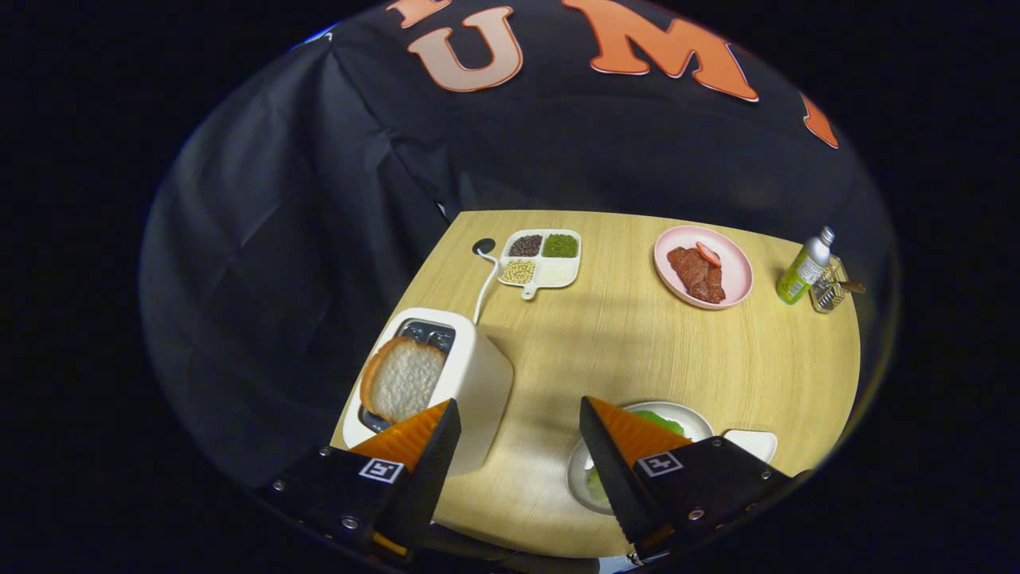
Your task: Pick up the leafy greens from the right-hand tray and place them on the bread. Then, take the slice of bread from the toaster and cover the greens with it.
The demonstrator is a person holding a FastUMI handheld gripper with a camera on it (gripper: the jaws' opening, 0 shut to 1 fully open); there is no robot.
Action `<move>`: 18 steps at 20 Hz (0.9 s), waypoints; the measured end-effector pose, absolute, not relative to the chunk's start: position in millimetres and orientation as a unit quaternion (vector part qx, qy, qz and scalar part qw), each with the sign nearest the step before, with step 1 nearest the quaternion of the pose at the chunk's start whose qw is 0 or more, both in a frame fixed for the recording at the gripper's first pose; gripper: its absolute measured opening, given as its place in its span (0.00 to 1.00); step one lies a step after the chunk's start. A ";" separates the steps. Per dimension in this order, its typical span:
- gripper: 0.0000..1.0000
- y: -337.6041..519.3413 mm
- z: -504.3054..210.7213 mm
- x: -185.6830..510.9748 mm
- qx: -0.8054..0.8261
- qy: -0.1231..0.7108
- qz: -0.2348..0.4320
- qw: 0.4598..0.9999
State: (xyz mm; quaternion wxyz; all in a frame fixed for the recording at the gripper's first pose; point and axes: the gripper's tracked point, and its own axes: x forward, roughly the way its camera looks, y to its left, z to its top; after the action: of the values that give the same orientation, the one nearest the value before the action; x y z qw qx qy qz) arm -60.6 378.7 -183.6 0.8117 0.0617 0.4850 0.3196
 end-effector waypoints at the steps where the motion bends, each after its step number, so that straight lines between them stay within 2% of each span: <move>1: 0.90 387.4 -176.7 -58.7 0.051 0.484 0.323 0.812; 7: 0.91 448.4 -158.3 -64.4 0.007 0.501 0.331 0.800; 14: 0.90 473.0 -177.7 -69.0 -0.037 0.548 0.306 0.778; 18: 0.82 469.4 -196.7 -73.9 -0.049 0.586 0.288 0.756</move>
State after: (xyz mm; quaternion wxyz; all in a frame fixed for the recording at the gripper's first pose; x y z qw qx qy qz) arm -73.9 469.4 -196.7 0.7561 -0.0489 0.5857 0.2877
